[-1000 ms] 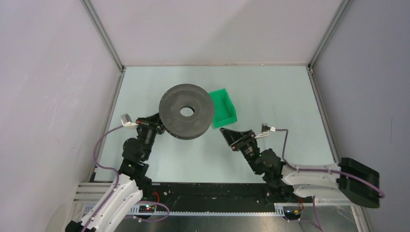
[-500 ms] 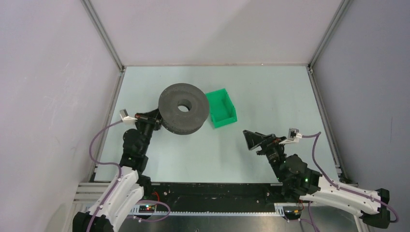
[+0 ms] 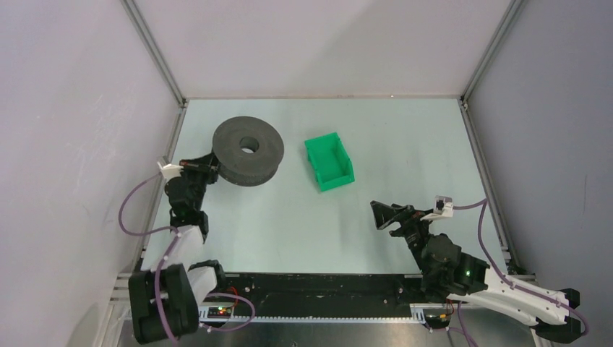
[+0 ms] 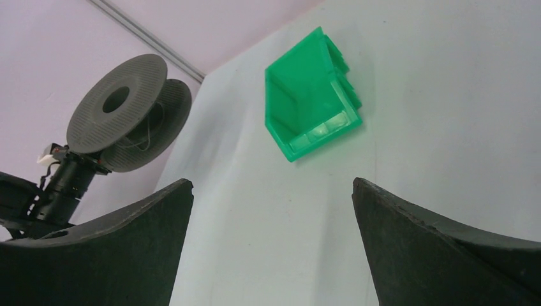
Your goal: Wrap the cables
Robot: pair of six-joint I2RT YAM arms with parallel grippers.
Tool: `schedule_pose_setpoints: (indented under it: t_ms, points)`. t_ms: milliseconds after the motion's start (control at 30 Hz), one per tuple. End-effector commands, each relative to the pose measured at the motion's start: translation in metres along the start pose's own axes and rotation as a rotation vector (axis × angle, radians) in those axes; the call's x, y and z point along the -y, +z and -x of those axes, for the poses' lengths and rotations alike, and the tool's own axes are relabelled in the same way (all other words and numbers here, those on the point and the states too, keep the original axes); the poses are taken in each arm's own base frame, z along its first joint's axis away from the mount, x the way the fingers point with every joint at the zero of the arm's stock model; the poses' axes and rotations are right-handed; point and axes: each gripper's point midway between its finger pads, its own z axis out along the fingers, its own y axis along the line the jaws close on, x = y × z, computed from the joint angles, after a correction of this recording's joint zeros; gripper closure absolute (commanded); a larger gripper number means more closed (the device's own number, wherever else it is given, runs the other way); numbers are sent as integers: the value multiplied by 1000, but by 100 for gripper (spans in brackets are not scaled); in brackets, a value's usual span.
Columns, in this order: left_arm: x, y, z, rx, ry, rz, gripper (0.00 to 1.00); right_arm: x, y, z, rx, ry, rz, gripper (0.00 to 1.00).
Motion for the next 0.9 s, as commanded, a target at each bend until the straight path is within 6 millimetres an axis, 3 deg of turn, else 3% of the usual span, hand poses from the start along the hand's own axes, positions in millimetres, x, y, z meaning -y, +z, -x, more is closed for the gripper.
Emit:
schedule_pose_setpoints:
  t_ms: [0,167,467,800,867]
  points:
    - [52,13,21,-13,64,-210,100,3,-2,14,35,2,-32,1]
    - [36,30,29,-28,66,-197,100,1,-2,14,31,-3,-25,1]
    - [-11,65,40,-33,105,-95,100,-2,-3,14,24,15,-7,0]
    - [-58,96,34,-108,116,-13,100,-4,-4,15,20,14,-3,1]
    - [-75,100,32,-118,100,25,100,-4,-4,15,19,16,-3,0]
